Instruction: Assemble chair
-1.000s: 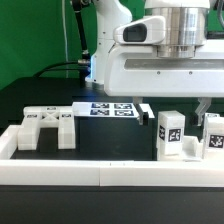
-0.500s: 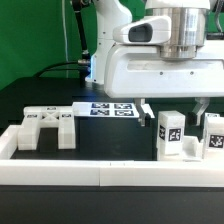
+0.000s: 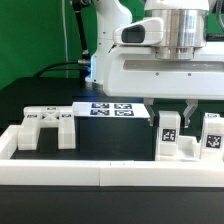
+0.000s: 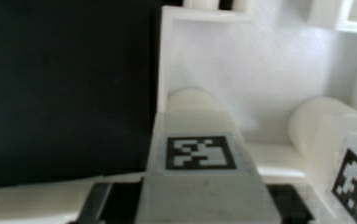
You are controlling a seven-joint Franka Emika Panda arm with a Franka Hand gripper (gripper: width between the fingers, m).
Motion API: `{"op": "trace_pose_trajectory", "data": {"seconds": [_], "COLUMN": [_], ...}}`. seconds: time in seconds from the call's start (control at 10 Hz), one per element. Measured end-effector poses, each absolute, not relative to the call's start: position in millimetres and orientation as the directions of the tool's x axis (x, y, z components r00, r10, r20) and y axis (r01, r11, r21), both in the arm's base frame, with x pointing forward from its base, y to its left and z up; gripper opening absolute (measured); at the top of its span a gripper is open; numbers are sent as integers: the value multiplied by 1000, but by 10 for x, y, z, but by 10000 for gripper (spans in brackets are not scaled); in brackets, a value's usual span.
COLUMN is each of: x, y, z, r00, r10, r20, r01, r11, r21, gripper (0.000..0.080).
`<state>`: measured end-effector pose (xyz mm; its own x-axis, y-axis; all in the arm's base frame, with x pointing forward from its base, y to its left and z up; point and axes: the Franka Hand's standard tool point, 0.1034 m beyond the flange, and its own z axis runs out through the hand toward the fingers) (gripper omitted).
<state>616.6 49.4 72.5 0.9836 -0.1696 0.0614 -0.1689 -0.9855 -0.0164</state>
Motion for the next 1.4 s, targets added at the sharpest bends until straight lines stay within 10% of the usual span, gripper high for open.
{"op": "trace_pose_trajectory", "data": {"seconds": [1.4], "x": [6201], "y": [503], "z": [709], "r00": [457], "r10": [-889], "r20": [29], "r01": [-886], "r11": [-457], "r21": [-79], "gripper": [353]}}
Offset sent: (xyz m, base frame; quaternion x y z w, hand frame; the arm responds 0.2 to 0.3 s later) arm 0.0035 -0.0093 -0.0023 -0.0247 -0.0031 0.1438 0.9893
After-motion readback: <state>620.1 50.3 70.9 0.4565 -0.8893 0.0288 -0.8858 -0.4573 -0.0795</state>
